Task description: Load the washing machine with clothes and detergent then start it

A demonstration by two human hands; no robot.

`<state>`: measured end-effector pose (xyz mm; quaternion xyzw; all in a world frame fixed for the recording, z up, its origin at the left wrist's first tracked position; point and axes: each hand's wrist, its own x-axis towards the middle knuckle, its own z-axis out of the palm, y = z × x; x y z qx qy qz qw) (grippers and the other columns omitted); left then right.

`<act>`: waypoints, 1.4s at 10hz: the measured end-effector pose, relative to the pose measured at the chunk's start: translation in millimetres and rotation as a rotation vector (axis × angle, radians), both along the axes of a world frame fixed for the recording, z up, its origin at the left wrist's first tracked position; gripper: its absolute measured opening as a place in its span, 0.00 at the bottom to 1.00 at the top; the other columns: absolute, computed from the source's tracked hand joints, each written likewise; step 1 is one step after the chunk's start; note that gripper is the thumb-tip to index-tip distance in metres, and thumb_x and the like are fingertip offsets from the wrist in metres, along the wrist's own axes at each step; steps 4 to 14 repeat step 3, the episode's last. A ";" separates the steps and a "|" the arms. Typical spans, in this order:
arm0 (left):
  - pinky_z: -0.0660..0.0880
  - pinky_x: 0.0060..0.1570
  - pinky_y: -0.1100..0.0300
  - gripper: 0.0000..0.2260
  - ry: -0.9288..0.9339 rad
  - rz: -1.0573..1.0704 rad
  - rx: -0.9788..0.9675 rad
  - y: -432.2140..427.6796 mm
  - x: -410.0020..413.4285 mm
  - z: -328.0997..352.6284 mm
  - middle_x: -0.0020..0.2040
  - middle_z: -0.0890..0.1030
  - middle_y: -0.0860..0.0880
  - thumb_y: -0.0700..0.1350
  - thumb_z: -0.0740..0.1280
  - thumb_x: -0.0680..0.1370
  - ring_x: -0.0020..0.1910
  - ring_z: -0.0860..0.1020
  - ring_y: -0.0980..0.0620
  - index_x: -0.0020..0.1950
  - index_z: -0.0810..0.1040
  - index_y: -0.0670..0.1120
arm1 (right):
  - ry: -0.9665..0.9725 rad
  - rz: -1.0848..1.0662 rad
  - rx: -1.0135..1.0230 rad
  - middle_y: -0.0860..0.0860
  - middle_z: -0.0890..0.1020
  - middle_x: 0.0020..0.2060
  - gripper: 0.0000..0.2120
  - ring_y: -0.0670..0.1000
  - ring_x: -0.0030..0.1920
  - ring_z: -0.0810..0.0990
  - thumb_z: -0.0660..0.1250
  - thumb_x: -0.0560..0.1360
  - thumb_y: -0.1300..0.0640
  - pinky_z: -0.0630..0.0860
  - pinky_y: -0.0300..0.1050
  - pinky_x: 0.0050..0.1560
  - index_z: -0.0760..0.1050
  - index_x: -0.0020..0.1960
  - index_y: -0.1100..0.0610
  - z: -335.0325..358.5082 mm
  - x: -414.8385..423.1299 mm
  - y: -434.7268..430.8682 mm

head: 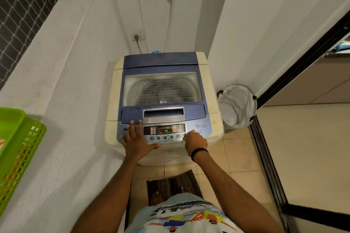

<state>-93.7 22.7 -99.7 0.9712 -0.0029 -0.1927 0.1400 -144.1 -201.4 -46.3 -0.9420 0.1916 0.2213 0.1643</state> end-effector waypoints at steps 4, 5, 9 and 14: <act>0.50 0.74 0.35 0.58 0.019 0.000 -0.032 -2.7 1.6 15.0 0.81 0.40 0.43 0.71 0.72 0.64 0.80 0.44 0.39 0.80 0.41 0.53 | -0.253 0.008 0.027 0.57 0.84 0.44 0.18 0.60 0.45 0.82 0.55 0.82 0.53 0.78 0.51 0.43 0.64 0.71 0.51 -7.0 -40.1 5.3; 0.50 0.74 0.35 0.58 0.019 0.000 -0.032 -2.7 1.6 15.0 0.81 0.40 0.43 0.71 0.72 0.64 0.80 0.44 0.39 0.80 0.41 0.53 | -0.253 0.008 0.027 0.57 0.84 0.44 0.18 0.60 0.45 0.82 0.55 0.82 0.53 0.78 0.51 0.43 0.64 0.71 0.51 -7.0 -40.1 5.3; 0.50 0.74 0.35 0.58 0.019 0.000 -0.032 -2.7 1.6 15.0 0.81 0.40 0.43 0.71 0.72 0.64 0.80 0.44 0.39 0.80 0.41 0.53 | -0.253 0.008 0.027 0.57 0.84 0.44 0.18 0.60 0.45 0.82 0.55 0.82 0.53 0.78 0.51 0.43 0.64 0.71 0.51 -7.0 -40.1 5.3; 0.50 0.74 0.35 0.58 0.019 0.000 -0.032 -2.7 1.6 15.0 0.81 0.40 0.43 0.71 0.72 0.64 0.80 0.44 0.39 0.80 0.41 0.53 | -0.253 0.008 0.027 0.57 0.84 0.44 0.18 0.60 0.45 0.82 0.55 0.82 0.53 0.78 0.51 0.43 0.64 0.71 0.51 -7.0 -40.1 5.3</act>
